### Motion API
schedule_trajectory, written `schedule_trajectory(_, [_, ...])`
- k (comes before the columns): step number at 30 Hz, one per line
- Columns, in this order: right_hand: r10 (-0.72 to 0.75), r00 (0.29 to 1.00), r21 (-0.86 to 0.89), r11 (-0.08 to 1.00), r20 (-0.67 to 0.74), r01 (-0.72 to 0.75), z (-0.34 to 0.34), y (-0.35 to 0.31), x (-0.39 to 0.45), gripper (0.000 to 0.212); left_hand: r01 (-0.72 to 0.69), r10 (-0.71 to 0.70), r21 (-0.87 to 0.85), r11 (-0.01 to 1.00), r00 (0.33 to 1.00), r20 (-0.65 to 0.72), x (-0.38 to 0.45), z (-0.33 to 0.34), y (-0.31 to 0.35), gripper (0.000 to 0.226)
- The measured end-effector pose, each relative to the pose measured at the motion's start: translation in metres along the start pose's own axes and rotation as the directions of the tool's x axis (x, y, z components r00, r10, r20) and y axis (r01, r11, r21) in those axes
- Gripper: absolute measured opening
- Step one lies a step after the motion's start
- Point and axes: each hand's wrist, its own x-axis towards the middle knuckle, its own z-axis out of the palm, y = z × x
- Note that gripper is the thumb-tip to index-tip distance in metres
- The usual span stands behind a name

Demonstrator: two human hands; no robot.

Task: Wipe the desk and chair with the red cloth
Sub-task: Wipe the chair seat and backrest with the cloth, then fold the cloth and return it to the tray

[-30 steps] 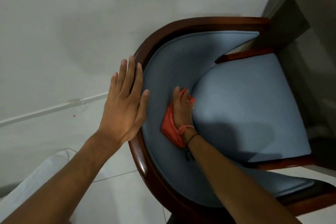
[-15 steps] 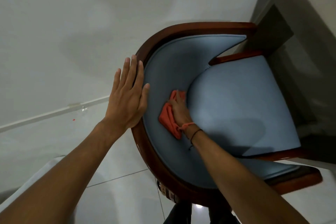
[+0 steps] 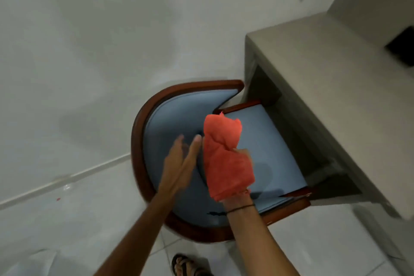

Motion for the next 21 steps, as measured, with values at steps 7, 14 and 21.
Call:
schedule_trajectory(7, [-0.195,0.980,0.952,0.306,0.043,0.019,-0.198,0.045,-0.050,0.058,0.158,-0.009,-0.370,0.916,0.927,0.376,-0.064,0.128,0.112,0.049])
schedule_trajectory(14, [-0.146,0.986,0.865,0.481,-0.079,0.140,-0.427,0.140,-0.024,0.030,0.090,0.110,-0.416,0.905,0.895,0.433,-0.115,0.310,0.188,0.030])
schedule_trajectory(21, [0.022,0.940,0.776,0.571,-0.340,0.267,-0.605,0.281,-0.026,0.021,0.174,0.127,-0.421,0.890,0.793,0.595,-0.178,0.506,0.203,0.017])
